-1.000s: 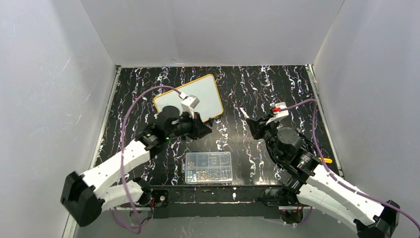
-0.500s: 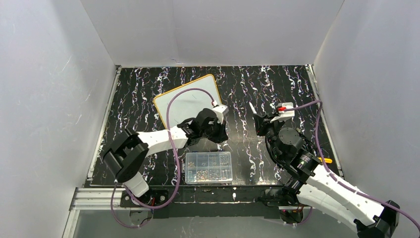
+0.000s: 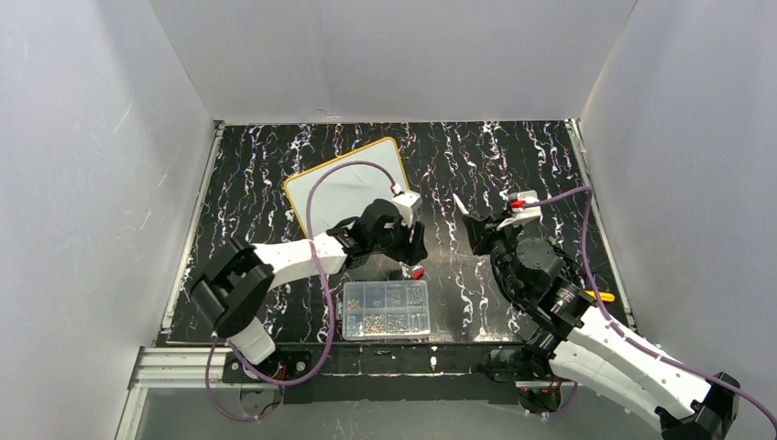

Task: Write a sentence on the whiteboard
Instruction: Place the pen cap at the center of the board, then move the whiteboard to the center of the board.

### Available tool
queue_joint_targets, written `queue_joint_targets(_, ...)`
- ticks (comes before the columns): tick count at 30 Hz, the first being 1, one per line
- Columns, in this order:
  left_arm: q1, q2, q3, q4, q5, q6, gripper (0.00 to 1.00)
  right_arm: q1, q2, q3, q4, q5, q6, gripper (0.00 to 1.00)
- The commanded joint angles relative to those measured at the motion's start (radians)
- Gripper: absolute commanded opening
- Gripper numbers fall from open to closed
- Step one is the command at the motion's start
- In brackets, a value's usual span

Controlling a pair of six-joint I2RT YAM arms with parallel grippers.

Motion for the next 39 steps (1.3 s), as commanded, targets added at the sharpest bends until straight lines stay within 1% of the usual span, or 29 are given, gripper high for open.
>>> queue_joint_targets(1, 0.048, -0.193, -0.042, -0.022, 0.013, -0.016, 0.55, 0.002, 0.003, 0.022, 0.015, -0.045, -0.007, 0.01)
queue_joint_targets(2, 0.066, -0.237, -0.045, -0.053, 0.013, -0.022, 0.55, 0.002, 0.011, 0.031, 0.012, -0.059, -0.010, 0.01)
queue_joint_targets(5, 0.147, -0.368, -0.026, -0.184, 0.073, -0.025, 0.57, 0.002, 0.027, 0.050, 0.015, -0.112, -0.014, 0.01)
queue_joint_targets(8, 0.272, -0.470, 0.031, -0.375, 0.180, -0.014, 0.58, 0.002, 0.034, 0.050, 0.067, -0.175, -0.012, 0.01)
queue_joint_targets(10, 0.372, -0.527, 0.055, -0.453, 0.278, -0.018, 0.59, 0.002, 0.042, 0.049, 0.102, -0.200, 0.006, 0.01)
queue_joint_targets(12, 0.453, -0.565, 0.086, -0.524, 0.344, -0.014, 0.60, 0.002, 0.060, 0.046, 0.144, -0.220, 0.025, 0.01)
queue_joint_targets(13, 0.486, -0.585, 0.105, -0.588, 0.350, -0.001, 0.60, 0.002, 0.071, 0.047, 0.170, -0.234, 0.033, 0.01)
queue_joint_targets(15, 0.565, -0.613, 0.127, -0.645, 0.353, 0.015, 0.62, 0.002, 0.106, 0.052, 0.212, -0.263, 0.040, 0.01)
queue_joint_targets(19, 0.784, -0.647, 0.089, -0.613, 0.461, -0.010, 0.63, 0.007, 0.212, 0.096, 0.270, -0.326, 0.054, 0.01)
queue_joint_targets(21, 0.869, -0.655, 0.082, -0.601, 0.499, -0.004, 0.64, 0.014, 0.257, 0.110, 0.311, -0.348, 0.062, 0.01)
queue_joint_targets(23, 0.942, -0.661, 0.068, -0.579, 0.509, 0.010, 0.66, 0.030, 0.299, 0.122, 0.351, -0.353, 0.062, 0.01)
queue_joint_targets(26, 1.022, -0.646, 0.025, -0.527, 0.540, 0.011, 0.66, 0.062, 0.343, 0.135, 0.395, -0.352, 0.056, 0.01)
queue_joint_targets(29, 1.058, -0.629, -0.054, -0.377, 0.633, 0.000, 0.66, 0.094, 0.396, 0.146, 0.438, -0.354, 0.046, 0.01)
queue_joint_targets(31, 1.063, -0.605, -0.075, -0.335, 0.678, 0.030, 0.65, 0.105, 0.438, 0.169, 0.448, -0.366, 0.042, 0.01)
queue_joint_targets(34, 1.079, -0.555, -0.068, -0.360, 0.694, 0.083, 0.63, 0.118, 0.480, 0.192, 0.468, -0.388, 0.040, 0.01)
queue_joint_targets(36, 1.092, -0.518, -0.058, -0.384, 0.695, 0.111, 0.58, 0.122, 0.494, 0.194, 0.481, -0.396, 0.041, 0.01)
queue_joint_targets(39, 1.102, -0.458, -0.038, -0.377, 0.719, 0.136, 0.53, 0.124, 0.502, 0.183, 0.488, -0.407, 0.051, 0.01)
